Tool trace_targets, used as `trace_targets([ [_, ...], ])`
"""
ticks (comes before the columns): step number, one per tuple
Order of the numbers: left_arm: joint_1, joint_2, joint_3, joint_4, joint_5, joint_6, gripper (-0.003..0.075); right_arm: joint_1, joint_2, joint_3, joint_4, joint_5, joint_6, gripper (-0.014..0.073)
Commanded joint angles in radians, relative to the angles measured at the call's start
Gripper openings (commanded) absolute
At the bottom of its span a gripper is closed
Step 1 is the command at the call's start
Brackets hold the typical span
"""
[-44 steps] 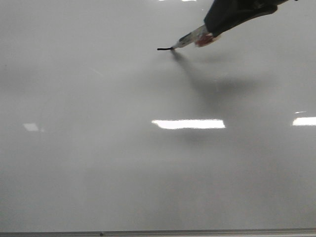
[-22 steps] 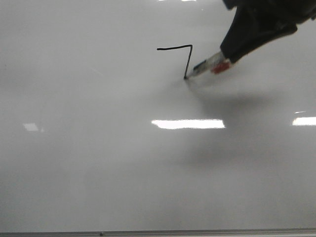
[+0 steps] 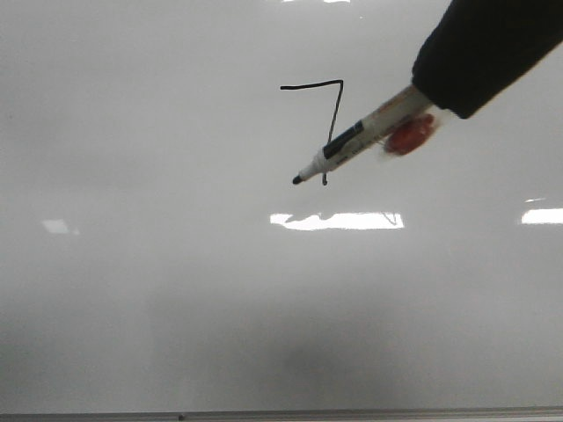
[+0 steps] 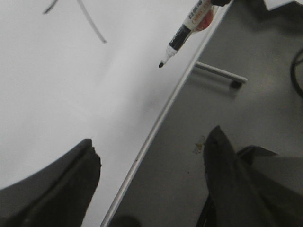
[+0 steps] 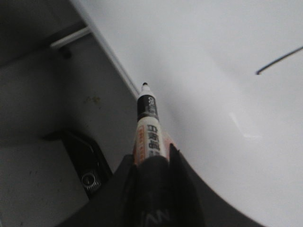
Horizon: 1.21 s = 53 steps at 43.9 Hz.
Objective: Write number 7 on whiteboard
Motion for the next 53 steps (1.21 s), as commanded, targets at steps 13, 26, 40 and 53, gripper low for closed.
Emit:
trace_targets([
  [13,-0.304,0.295,-0.138,-0.062,-0.107,0.125,0.0507,0.021,-0.173,-0.024,0.129,0.128,-0.145,-0.0057],
  [26,-0.374,0.470,-0.231,-0.077,-0.161,0.125,0.0495,0.021,-0.170,-0.024,0.129,0.141,-0.145,-0.0057],
  [40,-0.374,0.489,-0.242,-0.093,-0.182,0.125,0.0265,0.021,-0.170,-0.024,0.129,0.132,-0.145,-0.0053],
  [53,-0.374,0.489,-0.242,-0.106,-0.188,0.125,0.0057,0.020,-0.170,-0.024,0.128,0.119,-0.144,0.0337],
])
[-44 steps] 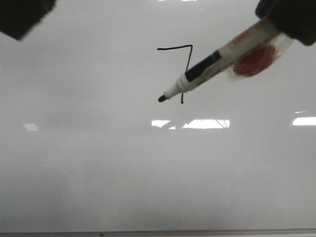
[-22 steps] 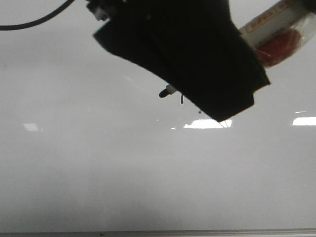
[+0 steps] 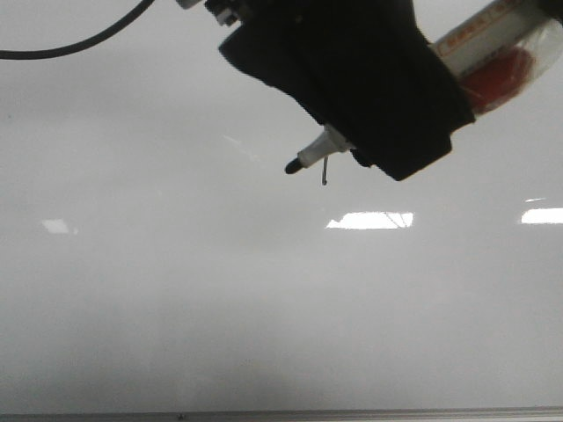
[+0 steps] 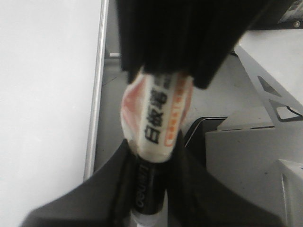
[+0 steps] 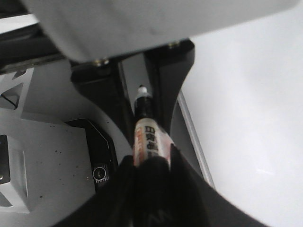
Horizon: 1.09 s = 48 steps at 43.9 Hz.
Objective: Write number 7 on whiteboard
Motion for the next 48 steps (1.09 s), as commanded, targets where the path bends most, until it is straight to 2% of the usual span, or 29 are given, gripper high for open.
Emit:
trace_targets([
  [1,-0.007,-0.032,-0.036,-0.022,-0.048,-0.010,0.0051,-0.003,-0.009,-0.024,0.039,-0.039,-0.008,0.0388],
  [5,-0.007,-0.032,-0.036,0.016,-0.046,-0.016,0.0041,-0.007,-0.013,-0.027,0.013,-0.038,0.003,0.0506],
  [9,-0.007,-0.034,-0.036,0.064,-0.046,-0.077,0.0042,-0.023,-0.034,-0.040,-0.059,-0.033,0.070,0.0531],
  [13,-0.002,-0.047,-0.036,0.213,-0.011,-0.235,0.0042,-0.075,-0.072,-0.047,-0.212,-0.039,0.286,0.0529],
  [19,0.042,-0.091,-0.036,0.495,0.059,-0.557,0.0042,-0.159,-0.123,-0.045,-0.432,0.005,0.639,0.0529],
  [22,0.082,-0.122,-0.036,0.620,0.096,-0.702,0.0042,-0.187,-0.140,-0.034,-0.503,0.041,0.731,0.0529],
  [28,0.195,-0.199,-0.032,0.761,0.153,-0.837,0.0042,-0.203,-0.173,0.019,-0.535,0.041,0.753,0.0529],
  [35,0.391,-0.301,0.004,0.777,0.141,-0.901,0.0042,-0.203,-0.228,0.073,-0.523,-0.003,0.754,0.0529],
  [42,0.615,-0.362,0.113,0.773,0.021,-0.987,0.0041,-0.203,-0.280,0.084,-0.523,-0.015,0.754,0.0529],
  [48,0.771,-0.357,0.226,0.740,-0.153,-1.051,0.0042,-0.203,-0.290,0.084,-0.523,-0.015,0.754,0.0529],
])
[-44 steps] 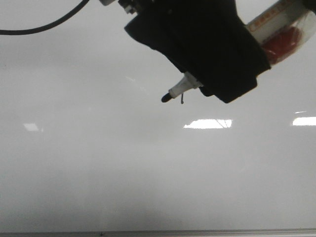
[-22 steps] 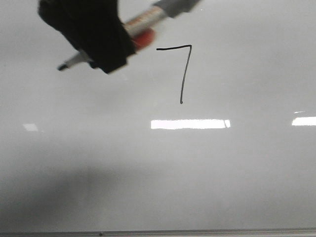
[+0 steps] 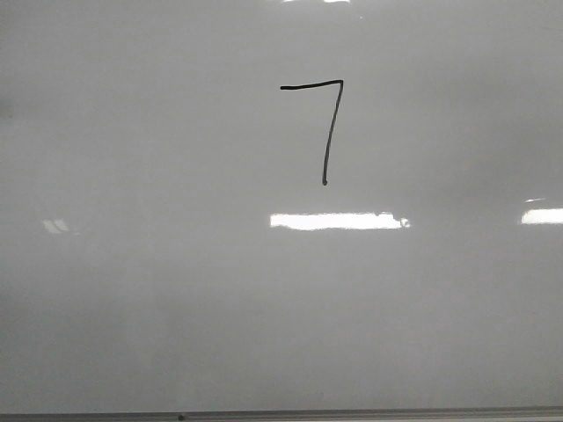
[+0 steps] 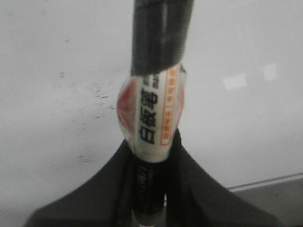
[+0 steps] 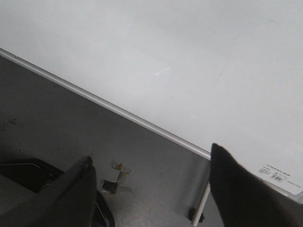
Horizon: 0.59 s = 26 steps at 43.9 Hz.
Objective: Write number 7 on whiteboard
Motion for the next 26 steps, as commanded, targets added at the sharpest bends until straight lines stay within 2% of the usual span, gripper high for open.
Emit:
trace_targets([
  [1,0.091,-0.011,0.047,-0.027,-0.190,-0.058,0.0042,-0.007,-0.005,-0.022,-0.002,-0.057,0.003,0.0529],
  [9,0.200,0.051,0.142,-0.111,-0.440,-0.066,0.0042,-0.007,-0.005,-0.020,-0.002,-0.071,0.003,0.0529],
  [26,0.213,0.269,0.146,-0.139,-0.655,-0.066,0.0042,-0.007,-0.005,-0.020,-0.002,-0.080,0.003,0.0529],
])
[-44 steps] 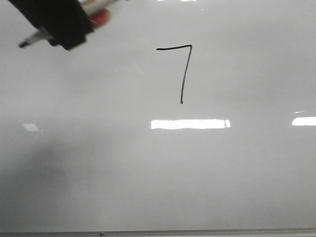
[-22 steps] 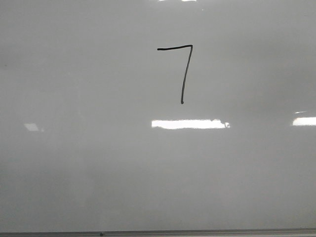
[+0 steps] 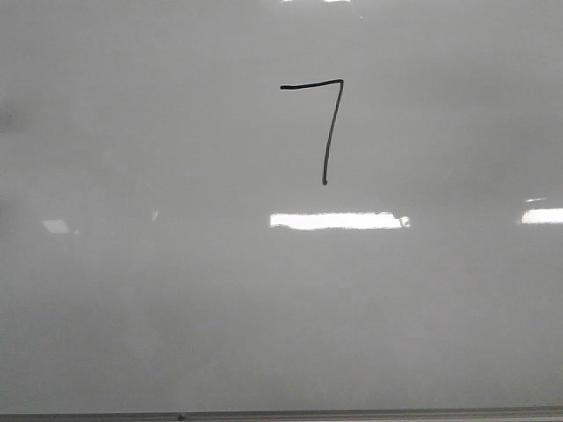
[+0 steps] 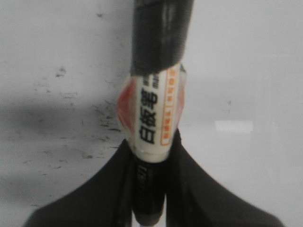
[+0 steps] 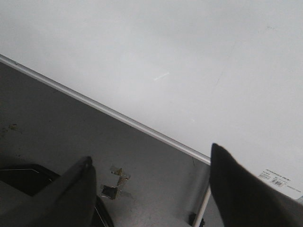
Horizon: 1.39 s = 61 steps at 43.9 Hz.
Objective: Write number 7 on whiteboard
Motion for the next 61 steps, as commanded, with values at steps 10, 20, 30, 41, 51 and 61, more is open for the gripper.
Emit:
trace_targets([
  [10,0.001,0.085,-0.040,-0.008,-0.119,-0.011,0.0099,-0.007,-0.001,-0.023,-0.002,-0.060,0.000,0.0529],
  [20,0.001,0.095,-0.044,0.018,-0.119,-0.011,0.0365,-0.007,-0.001,-0.023,-0.002,-0.061,0.000,0.0529],
  [30,-0.002,0.064,-0.123,0.027,0.096,-0.010,0.0408,-0.007,-0.001,-0.028,-0.002,-0.063,0.000,0.0529],
  [41,-0.023,-0.164,-0.164,0.021,0.337,0.006,0.0408,-0.007,-0.033,-0.027,-0.002,-0.037,0.000,0.0529],
  [51,-0.188,-0.417,-0.139,-0.096,0.447,0.177,0.0408,-0.007,-0.140,0.017,0.002,-0.056,0.000,0.0529],
  [61,-0.376,-0.633,-0.020,-0.119,0.481,0.177,0.0408,-0.007,-0.224,0.034,0.002,-0.059,0.000,0.0529],
])
